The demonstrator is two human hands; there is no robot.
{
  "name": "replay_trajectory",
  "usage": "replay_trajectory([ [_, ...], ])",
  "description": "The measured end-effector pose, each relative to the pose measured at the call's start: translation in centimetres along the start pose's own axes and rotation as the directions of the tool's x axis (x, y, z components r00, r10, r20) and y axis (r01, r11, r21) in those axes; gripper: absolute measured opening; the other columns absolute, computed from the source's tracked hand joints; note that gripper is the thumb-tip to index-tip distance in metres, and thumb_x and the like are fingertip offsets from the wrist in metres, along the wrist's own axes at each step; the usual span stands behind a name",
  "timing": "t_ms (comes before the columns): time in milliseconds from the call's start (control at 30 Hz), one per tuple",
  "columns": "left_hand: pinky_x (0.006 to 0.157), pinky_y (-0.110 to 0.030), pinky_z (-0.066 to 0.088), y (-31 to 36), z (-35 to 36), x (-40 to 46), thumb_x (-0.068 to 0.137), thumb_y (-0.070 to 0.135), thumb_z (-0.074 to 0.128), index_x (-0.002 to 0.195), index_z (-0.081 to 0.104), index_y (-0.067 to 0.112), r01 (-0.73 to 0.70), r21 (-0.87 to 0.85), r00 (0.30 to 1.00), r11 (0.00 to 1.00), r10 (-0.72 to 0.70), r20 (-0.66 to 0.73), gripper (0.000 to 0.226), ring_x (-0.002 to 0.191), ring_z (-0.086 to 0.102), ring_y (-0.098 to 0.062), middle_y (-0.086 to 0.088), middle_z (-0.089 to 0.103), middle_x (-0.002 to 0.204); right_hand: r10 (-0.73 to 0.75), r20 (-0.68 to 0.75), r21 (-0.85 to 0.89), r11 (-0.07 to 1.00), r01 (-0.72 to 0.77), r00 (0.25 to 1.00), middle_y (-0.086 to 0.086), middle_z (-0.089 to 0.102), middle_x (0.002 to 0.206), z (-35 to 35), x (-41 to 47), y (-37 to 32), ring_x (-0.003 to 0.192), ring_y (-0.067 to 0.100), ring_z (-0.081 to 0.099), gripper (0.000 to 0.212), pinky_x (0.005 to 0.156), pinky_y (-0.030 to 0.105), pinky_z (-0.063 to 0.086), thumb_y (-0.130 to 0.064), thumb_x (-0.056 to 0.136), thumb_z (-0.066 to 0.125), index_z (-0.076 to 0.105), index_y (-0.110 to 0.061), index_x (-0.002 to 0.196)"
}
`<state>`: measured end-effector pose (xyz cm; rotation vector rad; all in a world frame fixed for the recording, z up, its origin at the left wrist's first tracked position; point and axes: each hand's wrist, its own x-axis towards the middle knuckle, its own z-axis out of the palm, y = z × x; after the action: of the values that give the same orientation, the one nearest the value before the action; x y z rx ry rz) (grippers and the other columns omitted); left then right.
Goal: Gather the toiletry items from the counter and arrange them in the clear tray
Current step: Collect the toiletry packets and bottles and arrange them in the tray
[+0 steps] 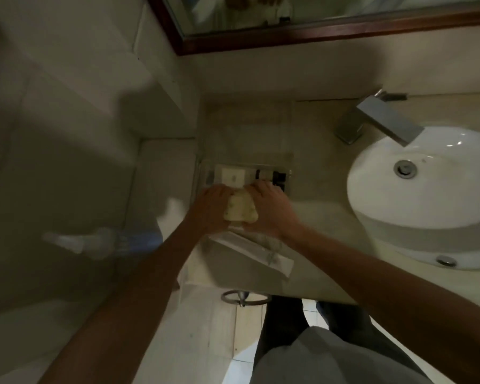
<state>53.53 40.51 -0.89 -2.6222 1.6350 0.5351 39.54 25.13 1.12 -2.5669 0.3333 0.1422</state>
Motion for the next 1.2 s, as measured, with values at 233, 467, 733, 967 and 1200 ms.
replay_trajectory([
  [233, 0.103, -0.043, 0.032, -4.5, 0.2, -0.1, 0.067, 0.056, 0.071, 0.139, 0.039, 0.024, -0.073, 0.052, 0.995, 0.996, 0.07, 0.071, 0.085, 0.119, 0.046, -0.023, -0.001, 0.047, 0.135, 0.012, -0.143, -0.006, 1.0, -0.013, 0.99, 0.003, 0.052, 0.127, 1.0, -0.7, 2.8, 0.114, 0.02, 0.047, 0.063, 0.097, 0.039, 0.045, -0.058, 0.082, 0.058, 0.055, -0.016, 0.129],
  [467, 0.107, -0.044, 0.032, -4.3, -0.3, -1.1, 0.068, 0.047, 0.069, 0.138, 0.042, 0.019, -0.071, 0.11, 0.996, 0.991, 0.076, -0.043, 0.08, 0.122, 0.047, -0.027, -0.005, 0.047, 0.137, 0.037, -0.144, 0.014, 0.999, -0.035, 0.989, 0.005, 0.054, 0.127, 1.1, -4.4, 4.8, 0.114, 0.021, 0.05, 0.055, 0.094, 0.036, 0.046, -0.049, 0.084, 0.06, 0.056, -0.017, 0.128],
  [733, 0.118, -0.052, 0.021, -1.3, -0.4, 0.7, 0.087, 0.053, 0.053, 0.153, 0.021, 0.022, -0.019, 0.032, 0.997, 0.999, 0.021, -0.074, 0.08, 0.148, 0.012, -0.03, -0.008, 0.012, 0.162, -0.034, -0.119, -0.017, 0.999, 0.032, 0.992, 0.007, 0.055, 0.13, 2.0, -7.2, 3.8, 0.117, 0.024, 0.052, 0.055, 0.1, 0.041, 0.045, -0.051, 0.086, 0.056, 0.056, -0.016, 0.129],
  [967, 0.119, -0.055, 0.011, -1.1, 3.5, 0.7, 0.095, 0.065, 0.031, 0.155, 0.009, 0.026, 0.11, -0.054, 0.993, 0.992, -0.112, -0.041, 0.075, 0.15, -0.009, -0.026, -0.002, -0.004, 0.164, -0.011, -0.129, -0.021, 1.0, 0.008, 0.992, 0.009, 0.052, 0.137, 2.8, -7.6, 4.6, 0.124, 0.026, 0.049, 0.054, 0.106, 0.043, 0.041, -0.047, 0.09, 0.053, 0.05, -0.017, 0.135],
  [1200, 0.117, -0.057, 0.017, 0.5, 2.4, 0.8, 0.088, 0.066, 0.045, 0.151, 0.025, 0.014, 0.097, -0.121, 0.978, 0.988, -0.117, -0.174, 0.084, 0.15, 0.003, -0.028, -0.01, 0.013, 0.162, 0.017, -0.209, 0.01, 1.0, -0.016, 0.978, 0.009, 0.053, 0.134, 1.7, -6.9, 5.2, 0.121, 0.026, 0.049, 0.053, 0.105, 0.041, 0.039, -0.041, 0.089, 0.057, 0.052, -0.015, 0.134],
])
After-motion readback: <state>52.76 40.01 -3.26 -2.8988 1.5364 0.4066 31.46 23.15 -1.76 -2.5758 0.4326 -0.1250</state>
